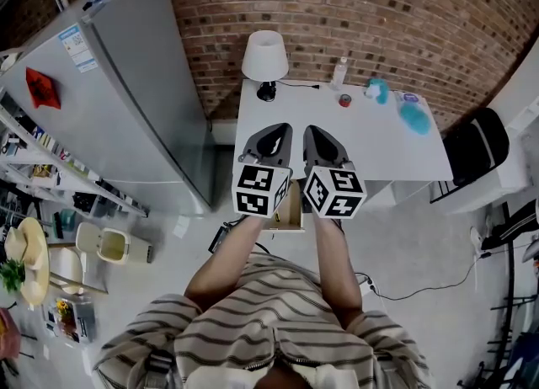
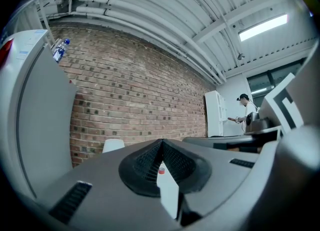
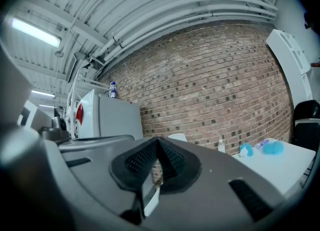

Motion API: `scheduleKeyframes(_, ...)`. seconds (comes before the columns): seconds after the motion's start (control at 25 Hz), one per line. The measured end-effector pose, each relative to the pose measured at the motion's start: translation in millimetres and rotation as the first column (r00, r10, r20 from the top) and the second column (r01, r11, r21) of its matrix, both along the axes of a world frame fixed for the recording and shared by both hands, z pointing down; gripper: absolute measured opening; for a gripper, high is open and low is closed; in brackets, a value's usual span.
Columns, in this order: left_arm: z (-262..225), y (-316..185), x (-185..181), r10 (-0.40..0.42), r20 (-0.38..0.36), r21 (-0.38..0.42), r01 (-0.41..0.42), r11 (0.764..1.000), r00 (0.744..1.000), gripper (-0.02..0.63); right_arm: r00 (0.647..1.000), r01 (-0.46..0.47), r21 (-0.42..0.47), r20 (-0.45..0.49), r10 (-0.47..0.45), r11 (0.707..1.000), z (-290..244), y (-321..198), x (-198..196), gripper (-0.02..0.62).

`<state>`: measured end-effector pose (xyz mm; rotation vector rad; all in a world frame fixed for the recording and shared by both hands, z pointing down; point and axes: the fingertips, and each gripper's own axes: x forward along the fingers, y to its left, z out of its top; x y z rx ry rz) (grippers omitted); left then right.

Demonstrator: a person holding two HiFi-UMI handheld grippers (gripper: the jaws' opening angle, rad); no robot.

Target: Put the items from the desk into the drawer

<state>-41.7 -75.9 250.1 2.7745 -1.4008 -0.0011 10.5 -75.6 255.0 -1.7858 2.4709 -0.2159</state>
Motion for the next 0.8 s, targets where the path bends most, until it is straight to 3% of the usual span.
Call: scheduleKeyframes(0.8, 2.0, 5.4, -8.8, 0.001, -0.008, -0.009, -0.001, 1.0, 1.0, 0.005, 1.0, 0.005, -0.01, -0.017, -0.005, 1.0, 5.5, 5.7, -10.4, 0.011)
